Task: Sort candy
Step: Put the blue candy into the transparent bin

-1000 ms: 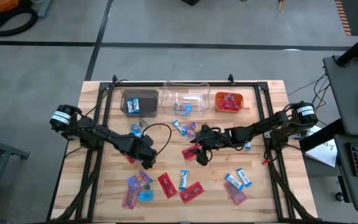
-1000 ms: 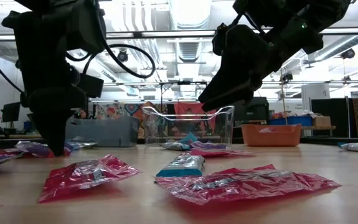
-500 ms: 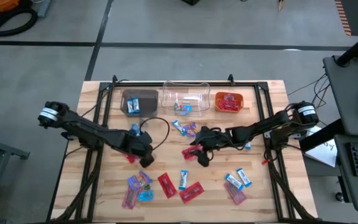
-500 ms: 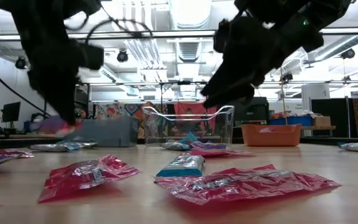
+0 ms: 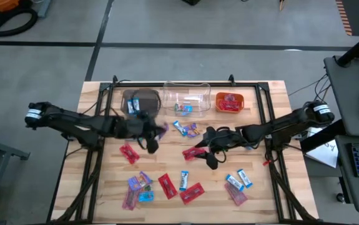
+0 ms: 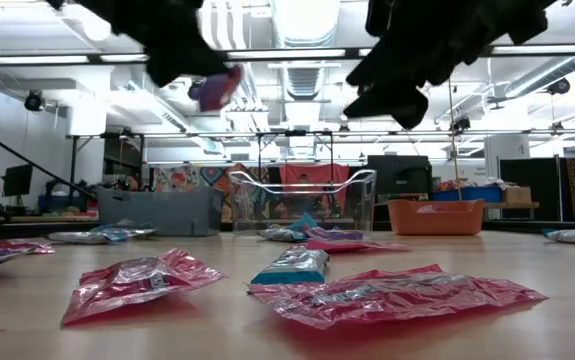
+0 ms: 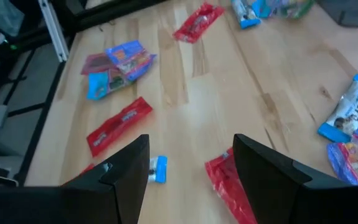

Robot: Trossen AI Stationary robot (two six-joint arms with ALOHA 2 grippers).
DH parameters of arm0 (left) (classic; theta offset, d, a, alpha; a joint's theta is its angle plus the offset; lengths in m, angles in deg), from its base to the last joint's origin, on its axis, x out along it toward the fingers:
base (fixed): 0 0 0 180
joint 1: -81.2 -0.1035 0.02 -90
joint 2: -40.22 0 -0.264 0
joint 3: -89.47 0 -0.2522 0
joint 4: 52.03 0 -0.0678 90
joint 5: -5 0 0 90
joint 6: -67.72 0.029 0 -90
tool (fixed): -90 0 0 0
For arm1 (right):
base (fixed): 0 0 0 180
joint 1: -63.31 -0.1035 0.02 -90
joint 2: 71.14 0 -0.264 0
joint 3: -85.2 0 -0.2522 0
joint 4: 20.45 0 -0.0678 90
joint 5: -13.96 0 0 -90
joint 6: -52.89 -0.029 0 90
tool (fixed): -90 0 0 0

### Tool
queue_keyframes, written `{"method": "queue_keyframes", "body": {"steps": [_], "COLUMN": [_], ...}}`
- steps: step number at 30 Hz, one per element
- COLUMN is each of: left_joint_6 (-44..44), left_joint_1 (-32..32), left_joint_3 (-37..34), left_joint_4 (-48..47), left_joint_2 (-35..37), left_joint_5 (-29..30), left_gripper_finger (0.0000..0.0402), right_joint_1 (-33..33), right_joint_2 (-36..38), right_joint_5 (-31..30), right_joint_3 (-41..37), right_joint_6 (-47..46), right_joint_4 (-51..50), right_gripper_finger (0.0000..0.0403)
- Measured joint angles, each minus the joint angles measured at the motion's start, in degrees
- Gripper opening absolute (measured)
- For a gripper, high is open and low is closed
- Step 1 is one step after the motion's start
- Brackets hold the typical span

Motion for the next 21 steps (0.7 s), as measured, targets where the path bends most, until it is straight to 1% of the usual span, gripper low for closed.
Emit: {"method": "queue_keyframes", "body": {"steps": [5,7,10,14,18,21], "left_joint_6": [5.81,6.72,6.83,7.06,9.77,11.28], "left_joint_1": [-8.36,-11.52,-16.0,-20.48,-22.97,-24.5], "left_joint_3": [0.02,0.02,0.33,3.18,7.3,11.25], "left_joint_4": [10.69,14.28,17.1,17.34,16.17,12.73], "left_joint_2": [-2.8,-4.7,-8.16,-13.7,-18.69,-21.49], "left_joint_5": [-3.48,-4.83,-7.54,-10.36,-10.62,-10.64], "left_gripper_finger": [0.0,0.0,0.0,0.0,0.0,0.0], "right_joint_1": [-0.63,-0.84,-0.83,-0.83,-0.84,-0.94], "right_joint_2": [0.53,0.49,0.14,-0.37,-0.34,-0.32], "right_joint_5": [-0.05,-0.06,-0.07,-0.07,-0.11,-0.11], "right_joint_3": [0.0,-0.02,-0.01,-0.02,-0.02,-0.04], "right_joint_6": [0.04,0.04,0.02,-0.32,-0.42,-0.61], "right_joint_4": [-0.75,-0.64,-0.99,-1.43,-2.48,-2.32], "right_gripper_finger": [0.0219,0.0219,0.0219,0.0219,0.0219,0.0219]}}
